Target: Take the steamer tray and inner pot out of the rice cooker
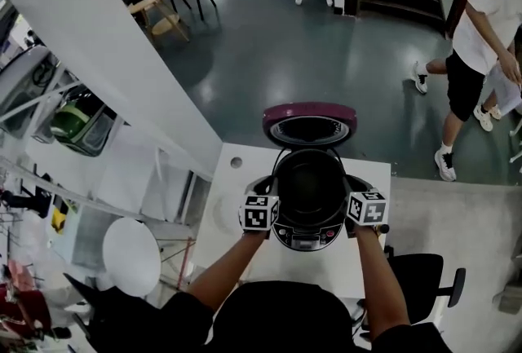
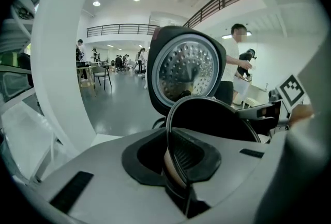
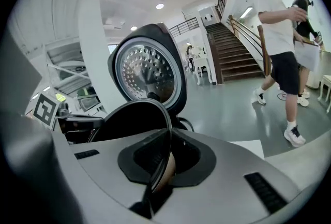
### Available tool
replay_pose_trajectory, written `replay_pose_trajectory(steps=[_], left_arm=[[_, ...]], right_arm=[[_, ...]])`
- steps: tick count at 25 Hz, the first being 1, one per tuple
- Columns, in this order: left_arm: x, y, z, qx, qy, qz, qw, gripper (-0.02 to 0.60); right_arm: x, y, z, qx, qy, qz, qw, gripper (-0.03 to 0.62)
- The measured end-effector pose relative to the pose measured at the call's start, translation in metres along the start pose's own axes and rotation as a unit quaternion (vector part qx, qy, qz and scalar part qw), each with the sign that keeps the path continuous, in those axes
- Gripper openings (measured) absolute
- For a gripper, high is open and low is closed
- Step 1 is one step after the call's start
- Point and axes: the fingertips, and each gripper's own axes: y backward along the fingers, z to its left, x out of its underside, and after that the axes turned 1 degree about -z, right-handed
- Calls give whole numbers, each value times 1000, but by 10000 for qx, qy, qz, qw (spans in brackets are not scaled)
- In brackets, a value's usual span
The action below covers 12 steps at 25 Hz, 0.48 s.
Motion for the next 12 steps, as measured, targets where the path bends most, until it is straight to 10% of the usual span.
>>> replay_pose_trajectory(steps=[12], left_arm=[[-56,70,3,-308,-138,-910,9953,28]], right_arm=[[-68,45,49,-308,678,-765,9943,20]])
